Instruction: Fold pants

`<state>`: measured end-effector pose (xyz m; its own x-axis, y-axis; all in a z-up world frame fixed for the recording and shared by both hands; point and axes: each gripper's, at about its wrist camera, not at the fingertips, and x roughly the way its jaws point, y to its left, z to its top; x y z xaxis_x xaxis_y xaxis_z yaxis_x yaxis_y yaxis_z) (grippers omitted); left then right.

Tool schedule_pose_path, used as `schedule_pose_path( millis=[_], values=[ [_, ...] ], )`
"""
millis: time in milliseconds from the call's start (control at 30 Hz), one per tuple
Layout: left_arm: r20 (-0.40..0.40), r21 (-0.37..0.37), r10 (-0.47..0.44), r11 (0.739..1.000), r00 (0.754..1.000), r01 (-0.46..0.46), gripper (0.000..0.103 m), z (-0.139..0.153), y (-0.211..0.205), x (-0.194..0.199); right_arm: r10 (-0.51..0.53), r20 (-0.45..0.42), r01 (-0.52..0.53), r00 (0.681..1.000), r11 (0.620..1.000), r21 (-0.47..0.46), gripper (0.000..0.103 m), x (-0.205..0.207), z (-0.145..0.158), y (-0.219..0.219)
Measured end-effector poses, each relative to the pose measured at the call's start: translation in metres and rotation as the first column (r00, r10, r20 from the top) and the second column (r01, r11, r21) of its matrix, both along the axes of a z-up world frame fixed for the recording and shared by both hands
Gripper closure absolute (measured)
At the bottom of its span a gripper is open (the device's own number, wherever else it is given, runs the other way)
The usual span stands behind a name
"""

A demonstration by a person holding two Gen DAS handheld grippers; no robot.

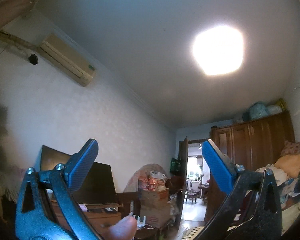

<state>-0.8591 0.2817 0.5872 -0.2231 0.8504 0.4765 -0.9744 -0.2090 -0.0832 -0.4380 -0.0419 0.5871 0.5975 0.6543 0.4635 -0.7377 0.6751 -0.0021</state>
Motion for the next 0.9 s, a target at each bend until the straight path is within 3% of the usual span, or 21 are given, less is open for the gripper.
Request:
schedule_pose_path(
  millis=[100,167,233,333,433,500,533,633,733,833,867,900],
  values=[
    [0.016,-0.075,0.018,0.997,1.000,-0.017,0.000,0.025,0.038,-0.013,-0.008,-0.045,0.005,0.999,0.998,-0.061,0.000,0.006,0.062,0.043],
    [0.071,-0.148,-0.031,0.988,0.997,0.042,0.000,0.037,0.054,-0.041,-0.063,-0.080,0.054,0.995,0.993,-0.108,0.000,0.016,0.097,0.086],
    [0.121,-0.200,-0.069,0.975,0.990,0.092,0.000,0.032,0.071,-0.054,-0.057,-0.143,0.034,0.988,0.987,-0.156,0.000,0.028,0.115,0.124],
    [0.120,-0.248,-0.048,0.966,0.992,0.077,0.000,0.018,0.088,-0.056,-0.036,-0.195,-0.011,0.980,0.972,-0.234,0.000,0.054,0.097,0.177],
    [0.041,-0.286,-0.096,0.953,0.995,0.103,0.000,-0.033,0.099,-0.023,-0.025,-0.197,-0.046,0.980,0.937,-0.346,0.000,0.069,0.032,0.244],
    [-0.040,-0.322,-0.102,0.943,0.994,0.084,0.000,-0.073,0.107,0.005,0.005,-0.215,-0.097,0.977,0.901,-0.423,0.000,0.063,-0.047,0.265],
    [-0.079,-0.343,-0.125,0.935,0.989,0.091,0.000,-0.099,0.113,0.022,0.030,-0.263,-0.155,0.964,0.869,-0.469,0.000,0.062,-0.091,0.280],
    [-0.115,-0.402,-0.250,0.897,0.961,0.185,0.000,-0.183,0.118,0.066,0.057,-0.347,-0.252,0.936,0.798,-0.547,0.000,0.048,-0.208,0.293],
    [-0.139,-0.512,-0.382,0.818,0.914,0.264,0.000,-0.302,0.104,0.109,0.032,-0.384,-0.276,0.923,0.750,-0.601,0.000,0.044,-0.305,0.287],
    [-0.085,-0.627,-0.498,0.700,0.863,0.342,0.000,-0.380,0.102,0.152,-0.030,-0.485,-0.320,0.874,0.716,-0.621,0.000,0.053,-0.378,0.269],
    [-0.063,-0.669,-0.525,0.653,0.849,0.354,0.000,-0.418,0.096,0.165,-0.043,-0.502,-0.326,0.864,0.713,-0.620,0.000,0.059,-0.389,0.263],
    [-0.054,-0.695,-0.536,0.626,0.843,0.354,0.000,-0.425,0.099,0.177,-0.064,-0.513,-0.323,0.856,0.708,-0.628,0.000,0.062,-0.403,0.257]
  ],
)
